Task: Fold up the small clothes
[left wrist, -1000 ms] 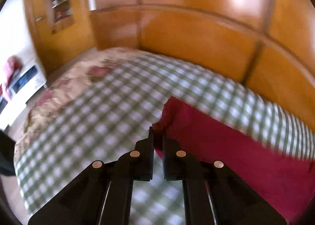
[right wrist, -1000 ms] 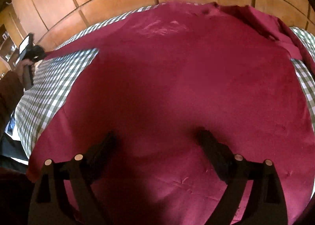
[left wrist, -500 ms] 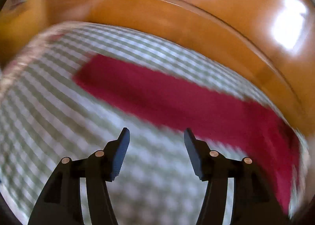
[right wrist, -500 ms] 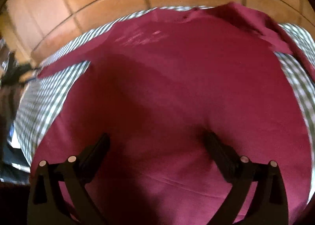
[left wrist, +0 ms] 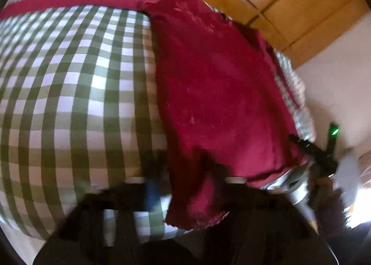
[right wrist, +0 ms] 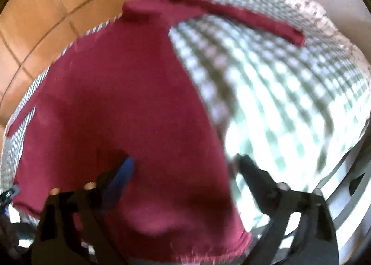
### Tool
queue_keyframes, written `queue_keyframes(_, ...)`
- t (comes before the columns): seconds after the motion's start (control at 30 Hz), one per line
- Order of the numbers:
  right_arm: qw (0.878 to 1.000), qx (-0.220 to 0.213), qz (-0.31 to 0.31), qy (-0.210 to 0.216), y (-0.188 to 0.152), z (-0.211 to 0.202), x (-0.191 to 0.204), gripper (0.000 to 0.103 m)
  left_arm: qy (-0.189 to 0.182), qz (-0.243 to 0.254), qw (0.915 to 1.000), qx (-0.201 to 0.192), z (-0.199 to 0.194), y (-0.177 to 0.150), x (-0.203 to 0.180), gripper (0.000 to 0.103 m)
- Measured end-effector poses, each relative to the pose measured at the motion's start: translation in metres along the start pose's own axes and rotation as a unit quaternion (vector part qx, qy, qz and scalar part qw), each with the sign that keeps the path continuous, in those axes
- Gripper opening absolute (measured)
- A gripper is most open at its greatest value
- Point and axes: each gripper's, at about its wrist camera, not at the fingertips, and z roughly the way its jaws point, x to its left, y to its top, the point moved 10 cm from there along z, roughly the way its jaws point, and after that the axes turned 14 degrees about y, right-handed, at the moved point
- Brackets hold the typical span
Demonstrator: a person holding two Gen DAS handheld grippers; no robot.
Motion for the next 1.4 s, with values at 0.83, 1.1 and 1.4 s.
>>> queue_keyframes(0.83,0.994,-0.073,0.084,0.01,0.03,-0.057,-0.044,0.073,0.07,0.027,0.9916,-0.105,-0.041,0.075,-0.008,0.072)
queue_keyframes(1.1,0.979,-0.144,0.057,-0.134,0.114,-0.06,-0.119,0.076,0.121,0.084,0.9806,-0.129,0.026,0.122,-0.061,0.072)
queue_keyframes(1.4,0.966,-0.073,0.007,-0.246,0.177,0.009,-0.193,0.06,0.151,0.062,0.9812,-0.103,0.092,0.146,-0.053,0.079)
